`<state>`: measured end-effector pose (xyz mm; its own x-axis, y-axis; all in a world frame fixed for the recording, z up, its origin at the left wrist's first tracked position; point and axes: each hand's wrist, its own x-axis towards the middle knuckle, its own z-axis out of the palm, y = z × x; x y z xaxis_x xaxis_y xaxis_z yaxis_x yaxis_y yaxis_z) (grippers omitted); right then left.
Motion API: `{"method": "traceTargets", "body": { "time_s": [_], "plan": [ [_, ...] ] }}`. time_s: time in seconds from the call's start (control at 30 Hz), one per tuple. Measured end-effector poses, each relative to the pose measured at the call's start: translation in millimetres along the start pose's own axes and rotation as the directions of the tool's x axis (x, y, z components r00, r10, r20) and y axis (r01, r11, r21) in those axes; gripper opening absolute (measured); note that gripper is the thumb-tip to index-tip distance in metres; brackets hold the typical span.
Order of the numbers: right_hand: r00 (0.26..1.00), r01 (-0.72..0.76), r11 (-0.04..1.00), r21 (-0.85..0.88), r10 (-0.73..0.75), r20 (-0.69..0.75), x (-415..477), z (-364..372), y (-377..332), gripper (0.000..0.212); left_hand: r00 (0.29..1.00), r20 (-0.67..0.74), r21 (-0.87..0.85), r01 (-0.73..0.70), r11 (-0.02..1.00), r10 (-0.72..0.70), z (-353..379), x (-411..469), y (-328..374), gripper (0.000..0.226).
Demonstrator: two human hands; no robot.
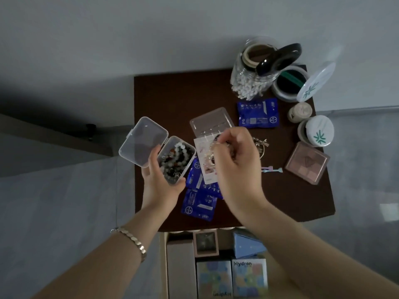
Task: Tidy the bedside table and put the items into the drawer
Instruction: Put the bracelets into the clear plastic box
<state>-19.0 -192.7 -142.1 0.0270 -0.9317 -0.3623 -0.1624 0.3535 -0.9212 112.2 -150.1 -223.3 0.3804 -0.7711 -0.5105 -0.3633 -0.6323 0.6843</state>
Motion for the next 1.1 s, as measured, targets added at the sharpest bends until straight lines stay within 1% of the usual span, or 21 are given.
{"method": "traceTargets", "body": {
  "time_s": [0.07,0.1,0.13,0.17,0.2,0.27,0.3,0.37,0.43,0.5,0.53,0.6,0.63,0.7,0.73,0.87,0.93,0.97,1.0,1.03,1.1],
  "plan": [
    [0.998,-0.006,1.0,0.01,0.006,0.063,1.2,19.4,-0.1,0.02,1.0,0.005,0.016,-0.003,1.0,0.003,0.0,2.6,-3.5,0.089],
    [0.995,-0.001,1.0,-0.003,0.002,0.103,2.2,28.7,0.9,0.017,1.0,0.008,0.042,-0.018,0.999,0.017,0.5,4.2,-5.6,0.081],
    [0.99,0.007,0.999,-0.048,0.0,0.143,3.6,37.9,2.8,0.013,0.999,0.009,0.083,-0.039,0.996,0.039,0.4,5.6,-7.7,0.072],
    [0.982,0.026,0.989,-0.143,0.001,0.188,6.1,46.3,6.0,0.011,0.999,0.009,0.119,-0.053,0.991,0.053,-0.1,7.2,-9.7,0.069],
    [0.97,0.065,0.958,-0.28,0.005,0.242,9.0,51.7,9.1,0.014,0.998,0.0,0.136,-0.057,0.989,0.058,0.8,8.4,-10.7,0.069],
    [0.929,0.175,0.81,-0.559,0.051,0.366,12.3,59.3,14.5,0.021,1.0,-0.011,0.086,-0.017,0.996,0.018,-0.1,8.6,-9.7,0.071],
    [0.912,0.207,0.751,-0.627,0.083,0.401,12.3,59.7,15.8,0.023,1.0,-0.01,0.047,-0.007,0.999,0.008,-0.3,8.3,-9.3,0.075],
    [0.899,0.23,0.734,-0.639,0.093,0.429,8.7,53.3,16.2,0.024,1.0,0.004,0.011,0.003,1.0,-0.003,-1.5,6.7,-8.2,0.079],
    [0.932,0.222,0.74,-0.635,0.029,0.36,9.1,35.3,17.3,0.023,1.0,0.018,0.008,0.002,1.0,-0.002,-1.6,6.0,-8.4,0.086],
    [0.988,0.146,0.714,-0.685,-0.066,0.141,20.1,6.7,25.8,0.023,1.0,0.025,0.012,0.004,1.0,-0.004,-1.5,6.3,-9.2,0.092],
    [0.996,0.067,0.699,-0.712,-0.091,0.004,28.9,-9.8,31.9,0.024,1.0,0.027,0.015,0.004,1.0,-0.004,-1.8,6.3,-9.1,0.093],
    [0.98,-0.128,0.64,-0.757,-0.035,-0.195,47.3,-38.8,47.0,0.032,1.0,0.029,0.024,-0.009,1.0,0.008,-2.6,6.9,-9.1,0.093],
    [0.97,-0.218,0.582,-0.784,0.04,-0.24,54.8,-49.0,54.6,0.036,0.999,0.03,0.024,-0.014,1.0,0.013,-2.2,7.1,-9.7,0.093],
    [0.942,-0.334,0.517,-0.788,0.176,-0.284,66.7,-60.4,68.0,0.043,0.999,0.025,0.02,-0.02,1.0,0.02,-1.8,7.7,-10.9,0.092],
    [0.928,-0.372,0.528,-0.764,0.21,-0.307,70.7,-63.0,73.5,0.045,0.999,0.023,0.017,-0.024,1.0,0.024,-1.5,7.3,-10.9,0.092],
    [0.887,-0.449,0.667,-0.594,0.252,-0.387,77.7,-65.4,83.7,0.04,0.999,0.026,0.016,-0.037,0.999,0.037,-2.2,8.2,-12.0,0.091],
    [0.868,-0.486,0.688,-0.539,0.31,-0.388,77.3,-65.3,82.0,0.034,0.998,0.038,0.02,-0.042,0.999,0.041,-3.5,8.4,-11.5,0.092],
    [0.87,-0.483,0.697,-0.53,0.317,-0.376,75.8,-65.9,79.8,0.026,0.998,0.046,0.019,-0.043,0.999,0.042,-4.0,7.8,-10.9,0.093],
    [0.878,-0.467,0.72,-0.513,0.308,-0.366,71.9,-66.1,75.1,0.016,0.998,0.052,0.011,-0.044,0.999,0.044,-5.7,5.7,-9.4,0.096],
    [0.89,-0.438,0.756,-0.486,0.289,-0.353,66.9,-65.0,67.5,0.011,0.997,0.051,-0.007,-0.05,0.999,0.051,-6.9,3.7,-8.4,0.1],
    [0.933,-0.314,0.833,-0.456,0.183,-0.31,54.8,-59.8,49.8,0.026,0.996,0.028,-0.042,-0.087,0.995,0.088,-12.9,0.0,-7.2,0.107]
  ]
}}
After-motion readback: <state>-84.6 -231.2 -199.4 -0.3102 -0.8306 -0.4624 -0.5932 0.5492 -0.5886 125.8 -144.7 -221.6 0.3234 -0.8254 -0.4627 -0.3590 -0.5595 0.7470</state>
